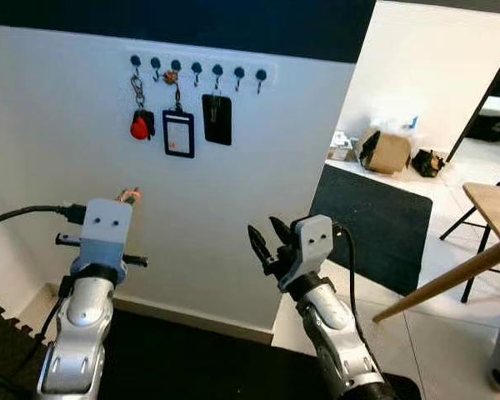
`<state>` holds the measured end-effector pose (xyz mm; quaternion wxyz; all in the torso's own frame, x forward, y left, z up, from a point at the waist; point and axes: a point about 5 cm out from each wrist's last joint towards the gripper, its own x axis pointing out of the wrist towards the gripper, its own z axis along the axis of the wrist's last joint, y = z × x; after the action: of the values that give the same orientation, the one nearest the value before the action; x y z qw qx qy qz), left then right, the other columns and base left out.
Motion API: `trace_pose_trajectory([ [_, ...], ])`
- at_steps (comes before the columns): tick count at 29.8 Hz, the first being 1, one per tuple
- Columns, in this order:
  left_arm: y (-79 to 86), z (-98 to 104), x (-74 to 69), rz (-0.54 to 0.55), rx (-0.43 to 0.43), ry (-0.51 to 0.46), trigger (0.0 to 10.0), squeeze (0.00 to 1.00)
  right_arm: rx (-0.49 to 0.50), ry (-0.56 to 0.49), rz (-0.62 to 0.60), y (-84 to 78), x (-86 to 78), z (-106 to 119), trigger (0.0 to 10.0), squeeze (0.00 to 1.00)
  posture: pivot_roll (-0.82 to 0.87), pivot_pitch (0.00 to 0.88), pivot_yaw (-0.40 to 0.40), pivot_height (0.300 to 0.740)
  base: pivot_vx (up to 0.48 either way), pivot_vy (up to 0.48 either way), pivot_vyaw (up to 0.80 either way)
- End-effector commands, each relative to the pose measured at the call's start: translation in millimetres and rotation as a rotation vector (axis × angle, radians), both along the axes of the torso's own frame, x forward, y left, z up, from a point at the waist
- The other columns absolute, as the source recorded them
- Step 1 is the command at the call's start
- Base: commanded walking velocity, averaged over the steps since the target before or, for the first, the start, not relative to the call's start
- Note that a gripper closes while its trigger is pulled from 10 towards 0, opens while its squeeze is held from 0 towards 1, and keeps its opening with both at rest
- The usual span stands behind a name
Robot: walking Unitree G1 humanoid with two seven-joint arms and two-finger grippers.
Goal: Hang keys on a hook
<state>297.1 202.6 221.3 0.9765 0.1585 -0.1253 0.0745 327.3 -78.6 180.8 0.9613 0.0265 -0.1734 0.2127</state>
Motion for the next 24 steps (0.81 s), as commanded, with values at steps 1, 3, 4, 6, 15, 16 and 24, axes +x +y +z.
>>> trace_pose_trajectory([
  [1, -7.6, 2.9, -0.5, -0.038, -0.004, -0.001, 10.0, 0.0, -0.004, -0.017, -0.005, 0.4, 0.1, 5.6, 10.0, 0.0, 0.23, 0.212, -0.02, 0.74, 0.0, 0.0, 0.0],
  [3, -7.4, 4.2, -0.6, -0.038, 0.001, -0.003, 10.0, 0.0, -0.002, -0.02, -0.005, 0.9, -0.2, 6.4, 10.0, 0.0, 0.22, 0.21, -0.018, 0.74, 0.0, 0.0, 0.0],
  [4, -7.1, 4.3, -0.6, -0.036, 0.002, -0.002, 10.0, 0.0, -0.001, -0.02, -0.005, 1.1, -0.3, 6.6, 10.0, 0.0, 0.22, 0.21, -0.018, 0.74, 0.0, 0.0, 0.0],
  [6, -6.9, 4.6, -0.5, -0.038, 0.003, -0.006, 10.0, 0.0, 0.002, -0.021, -0.007, 1.0, -0.8, 6.9, 10.0, 0.0, 0.22, 0.204, -0.022, 0.74, 0.0, 0.0, 0.0],
  [15, -12.1, 6.7, 1.5, -0.054, -0.004, -0.027, 10.0, 0.0, -0.004, -0.019, -0.002, 1.5, -1.2, 6.3, 10.0, 0.0, 0.21, 0.185, -0.03, 0.74, 0.0, 0.0, 0.0],
  [16, -13.2, 7.4, 1.7, -0.059, 0.004, -0.033, 10.0, 0.0, -0.004, -0.02, -0.002, 1.7, -0.6, 6.8, 10.0, 0.0, 0.21, 0.184, -0.03, 0.74, 0.371, 0.0, 0.0],
  [24, -13.8, 10.2, 1.9, -0.059, 0.006, -0.049, 10.0, 0.0, -0.004, -0.016, -0.001, 3.1, 1.3, 7.2, 10.0, 0.0, 0.21, 0.178, -0.039, 0.74, 0.446, 0.0, 0.0],
])
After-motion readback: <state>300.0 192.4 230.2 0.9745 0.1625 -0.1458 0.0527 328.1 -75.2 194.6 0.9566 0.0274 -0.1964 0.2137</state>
